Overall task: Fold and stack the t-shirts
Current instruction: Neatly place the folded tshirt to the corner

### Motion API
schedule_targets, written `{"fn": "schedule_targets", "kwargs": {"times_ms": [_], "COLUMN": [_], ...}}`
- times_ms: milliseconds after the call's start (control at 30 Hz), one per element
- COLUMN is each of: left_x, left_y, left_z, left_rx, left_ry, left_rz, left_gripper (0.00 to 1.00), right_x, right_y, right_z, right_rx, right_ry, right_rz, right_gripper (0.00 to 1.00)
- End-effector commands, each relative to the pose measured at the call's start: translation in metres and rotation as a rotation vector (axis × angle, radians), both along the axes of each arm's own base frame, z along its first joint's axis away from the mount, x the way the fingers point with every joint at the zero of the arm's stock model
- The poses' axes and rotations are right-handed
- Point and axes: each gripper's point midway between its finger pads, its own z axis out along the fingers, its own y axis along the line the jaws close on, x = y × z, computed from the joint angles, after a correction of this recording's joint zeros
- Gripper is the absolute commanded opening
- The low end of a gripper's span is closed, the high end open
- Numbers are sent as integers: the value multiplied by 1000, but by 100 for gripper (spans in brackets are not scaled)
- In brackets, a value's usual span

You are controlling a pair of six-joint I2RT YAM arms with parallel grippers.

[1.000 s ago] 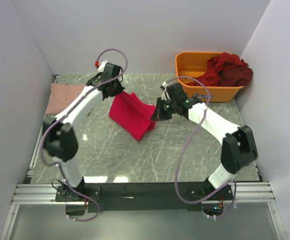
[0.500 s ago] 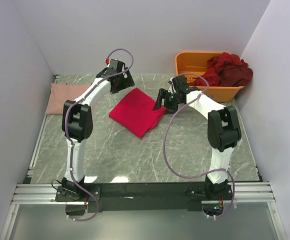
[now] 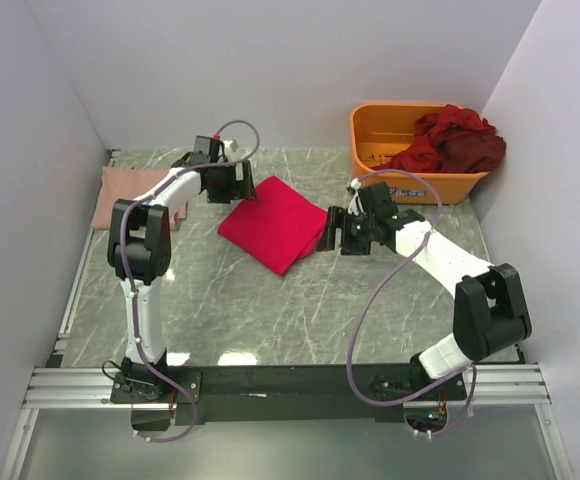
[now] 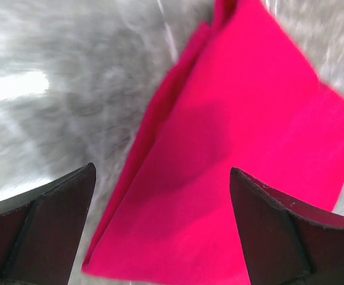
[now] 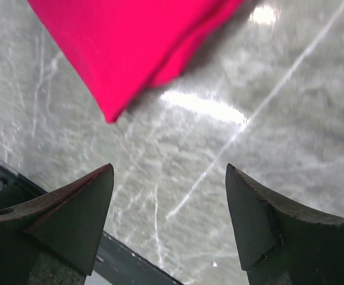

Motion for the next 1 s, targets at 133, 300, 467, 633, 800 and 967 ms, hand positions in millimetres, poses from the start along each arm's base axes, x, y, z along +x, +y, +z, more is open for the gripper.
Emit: {"fn": "schedule_targets", "kwargs": {"times_ms": [133, 300, 467, 633, 800, 967], "left_x": [-3, -10, -33, -42, -13, 14], "left_y": [-24, -22, -27, -23, 31, 79], "left_z": [-37, -69, -88, -87, -39, 42], "left_rx": [-18, 134, 334, 439, 663, 755], "left_ry": [50, 103, 126, 128, -22, -226], "left_rz": [-168, -127, -108, -33, 252, 409], "left_gripper": [96, 78, 46, 1, 1, 1], "right_x": [-16, -29, -28, -30, -27, -22], "right_y": [-3, 2, -22, -35, -53, -68], "right_z": [40, 55, 59, 70, 69, 71], "right_rx": [52, 111, 22, -6, -79, -139], "right_ry": [-132, -165, -212, -281, -323, -354], "right_rz": [41, 79, 1, -19, -72, -127], "right_gripper": [82, 82, 82, 82, 82, 82]}}
